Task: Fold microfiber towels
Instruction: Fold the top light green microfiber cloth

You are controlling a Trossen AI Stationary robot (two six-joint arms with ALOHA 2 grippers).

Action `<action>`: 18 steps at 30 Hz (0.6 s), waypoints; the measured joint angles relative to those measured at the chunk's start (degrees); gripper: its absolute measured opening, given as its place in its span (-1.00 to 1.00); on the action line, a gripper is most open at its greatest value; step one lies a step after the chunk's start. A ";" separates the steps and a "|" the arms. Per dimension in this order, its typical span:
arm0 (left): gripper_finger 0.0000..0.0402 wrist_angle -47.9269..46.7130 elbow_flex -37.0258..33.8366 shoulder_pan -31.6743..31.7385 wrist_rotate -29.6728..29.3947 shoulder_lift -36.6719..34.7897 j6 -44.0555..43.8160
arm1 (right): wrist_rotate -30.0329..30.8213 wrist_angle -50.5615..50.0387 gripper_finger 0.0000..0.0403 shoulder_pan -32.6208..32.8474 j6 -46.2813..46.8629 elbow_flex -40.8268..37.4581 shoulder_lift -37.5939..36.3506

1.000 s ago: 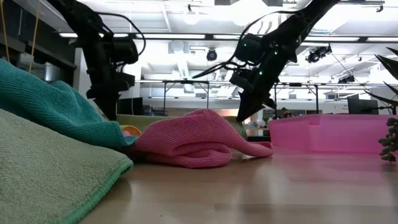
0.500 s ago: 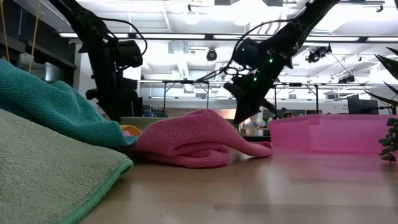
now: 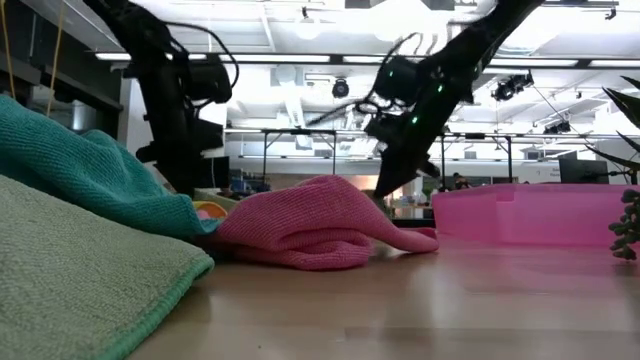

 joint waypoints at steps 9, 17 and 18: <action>-1.00 -6.43 0.00 -15.99 0.96 -10.06 -9.87 | -1.62 -10.81 -1.00 9.09 -3.15 0.02 -7.08; -1.00 -13.03 0.00 -31.19 -0.59 -11.92 -15.25 | -1.71 -17.48 -1.00 17.36 -0.39 0.02 -7.50; -1.00 -13.83 0.00 -32.63 -0.88 -11.75 -15.35 | -1.71 -18.14 -1.00 18.12 0.02 0.02 -7.50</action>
